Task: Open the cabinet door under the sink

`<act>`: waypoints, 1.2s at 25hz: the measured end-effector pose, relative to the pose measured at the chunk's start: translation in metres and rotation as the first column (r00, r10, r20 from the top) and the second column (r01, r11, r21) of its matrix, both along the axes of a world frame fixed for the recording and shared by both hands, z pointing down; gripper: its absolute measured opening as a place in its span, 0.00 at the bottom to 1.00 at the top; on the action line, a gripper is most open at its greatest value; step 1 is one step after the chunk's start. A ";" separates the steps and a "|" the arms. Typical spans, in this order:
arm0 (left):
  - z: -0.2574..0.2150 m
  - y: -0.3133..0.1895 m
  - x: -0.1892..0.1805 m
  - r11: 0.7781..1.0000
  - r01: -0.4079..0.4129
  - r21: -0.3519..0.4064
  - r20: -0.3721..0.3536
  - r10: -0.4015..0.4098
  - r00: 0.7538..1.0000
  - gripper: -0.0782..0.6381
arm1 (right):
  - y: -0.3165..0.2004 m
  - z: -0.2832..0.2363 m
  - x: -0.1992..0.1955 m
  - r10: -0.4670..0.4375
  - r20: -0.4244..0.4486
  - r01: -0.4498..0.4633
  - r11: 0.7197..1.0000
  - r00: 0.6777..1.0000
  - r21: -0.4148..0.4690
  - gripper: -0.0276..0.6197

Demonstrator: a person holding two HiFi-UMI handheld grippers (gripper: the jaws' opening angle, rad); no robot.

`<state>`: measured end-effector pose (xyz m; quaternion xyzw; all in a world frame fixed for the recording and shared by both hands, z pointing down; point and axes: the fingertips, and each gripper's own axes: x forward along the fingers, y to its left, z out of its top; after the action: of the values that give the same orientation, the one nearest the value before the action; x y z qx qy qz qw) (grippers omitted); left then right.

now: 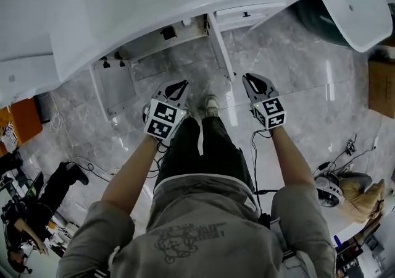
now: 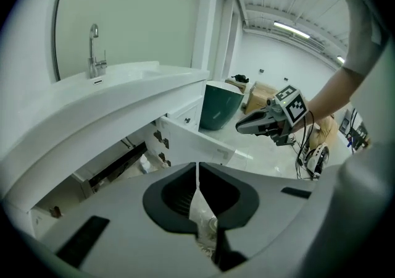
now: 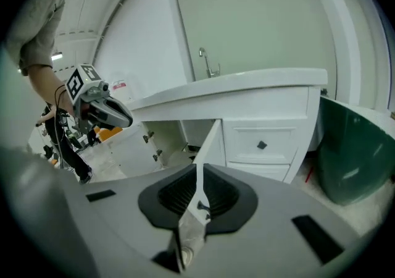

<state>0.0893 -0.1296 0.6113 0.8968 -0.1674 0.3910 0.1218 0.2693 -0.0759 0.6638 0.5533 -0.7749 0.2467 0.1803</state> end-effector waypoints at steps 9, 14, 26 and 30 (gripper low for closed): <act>-0.081 -0.020 -0.021 0.993 0.091 0.072 -0.083 -0.085 0.993 0.15 | -0.033 -0.128 -0.059 -0.066 -0.001 0.065 0.989 0.998 0.132 0.10; -0.124 -0.039 -0.039 0.981 0.155 0.119 -0.129 -0.139 0.982 0.15 | -0.053 -0.196 -0.082 -0.073 -0.016 0.074 0.977 0.997 0.202 0.10; -0.231 -0.054 -0.080 0.937 0.247 0.248 -0.271 -0.178 0.946 0.15 | -0.069 -0.333 -0.134 -0.072 -0.016 0.074 0.946 0.997 0.316 0.10; -0.259 -0.054 -0.093 0.921 0.270 0.279 -0.312 -0.179 0.933 0.15 | -0.068 -0.366 -0.146 -0.055 -0.026 0.061 0.926 0.998 0.373 0.10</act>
<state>-0.0040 -0.1840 0.3528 0.9254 -0.3118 0.2113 0.0428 0.1230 -0.1442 0.2980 0.5561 -0.8224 0.0852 0.0846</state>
